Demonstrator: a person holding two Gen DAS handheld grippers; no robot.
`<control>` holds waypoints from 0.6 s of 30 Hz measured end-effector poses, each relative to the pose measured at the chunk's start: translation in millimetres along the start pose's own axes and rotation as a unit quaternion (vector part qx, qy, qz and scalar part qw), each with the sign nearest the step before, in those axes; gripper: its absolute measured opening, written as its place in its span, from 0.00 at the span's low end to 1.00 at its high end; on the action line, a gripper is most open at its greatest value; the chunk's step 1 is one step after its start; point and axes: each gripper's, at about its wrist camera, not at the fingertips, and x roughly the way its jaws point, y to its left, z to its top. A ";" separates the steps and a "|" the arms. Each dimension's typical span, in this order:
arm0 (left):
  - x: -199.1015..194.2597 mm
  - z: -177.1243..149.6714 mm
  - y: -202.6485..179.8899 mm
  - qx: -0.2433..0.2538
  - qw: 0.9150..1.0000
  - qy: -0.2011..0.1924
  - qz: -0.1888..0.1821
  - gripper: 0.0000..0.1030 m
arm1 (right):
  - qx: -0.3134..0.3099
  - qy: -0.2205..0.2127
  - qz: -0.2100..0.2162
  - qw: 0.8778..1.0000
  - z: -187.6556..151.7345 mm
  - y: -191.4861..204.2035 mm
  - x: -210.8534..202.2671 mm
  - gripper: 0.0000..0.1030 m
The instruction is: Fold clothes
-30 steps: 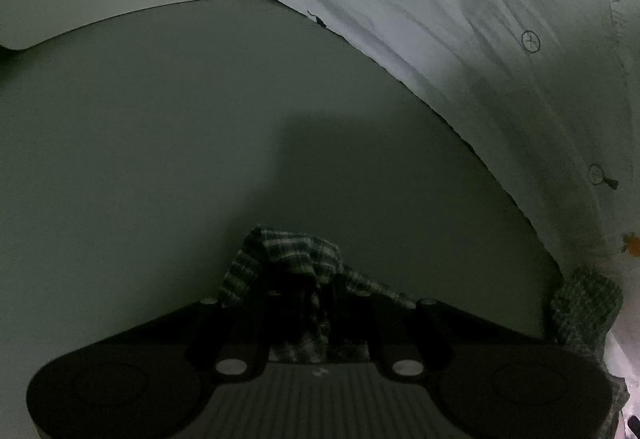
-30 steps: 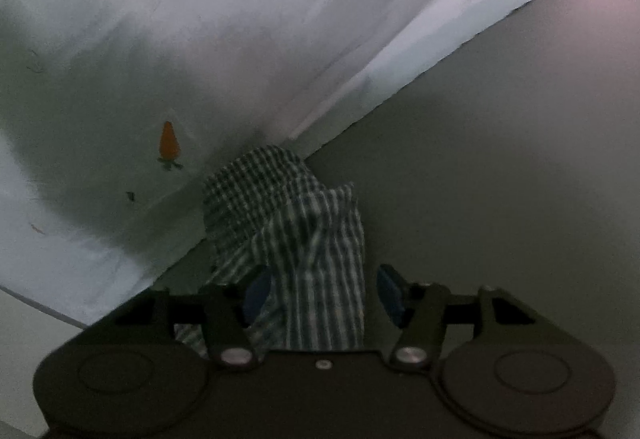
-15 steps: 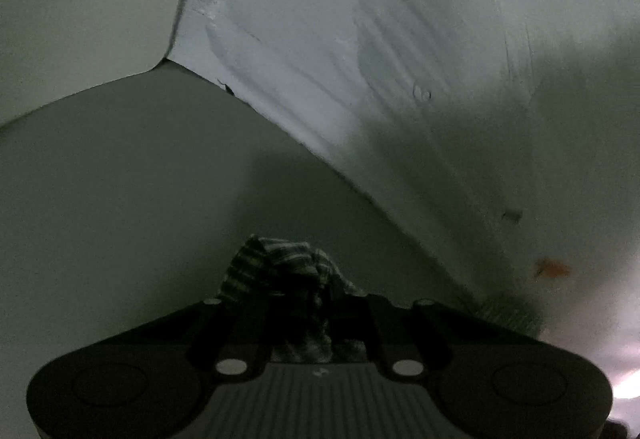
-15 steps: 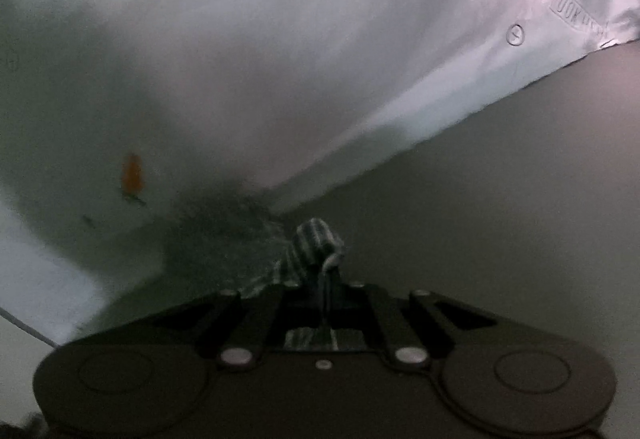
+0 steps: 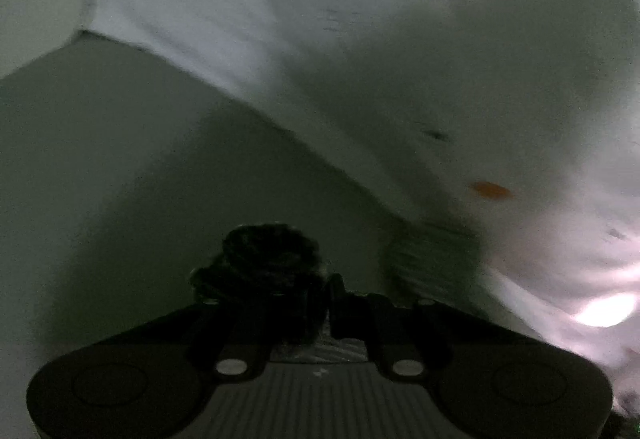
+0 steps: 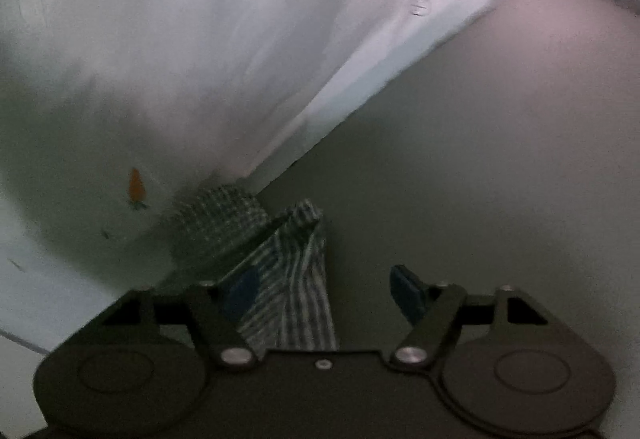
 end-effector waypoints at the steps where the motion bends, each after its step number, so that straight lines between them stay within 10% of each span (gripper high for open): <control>1: -0.1 -5.2 -11.1 0.009 1.000 0.007 -0.024 0.10 | 0.021 0.002 0.009 1.000 -9.3 -7.0 -8.9 0.48; 8: 40.5 -79.1 -82.0 0.085 0.975 0.154 -0.138 0.15 | 0.093 0.027 0.033 0.995 -59.9 -38.3 -52.8 0.31; 12: 74.5 -120.1 -88.7 0.109 0.963 0.237 -0.062 0.31 | 0.090 0.041 0.044 0.994 -70.2 -34.0 -63.5 0.31; 18: 44.8 -110.2 -73.9 0.093 0.976 0.194 -0.041 0.69 | 0.072 0.067 0.090 0.991 -73.1 -11.9 -60.0 0.32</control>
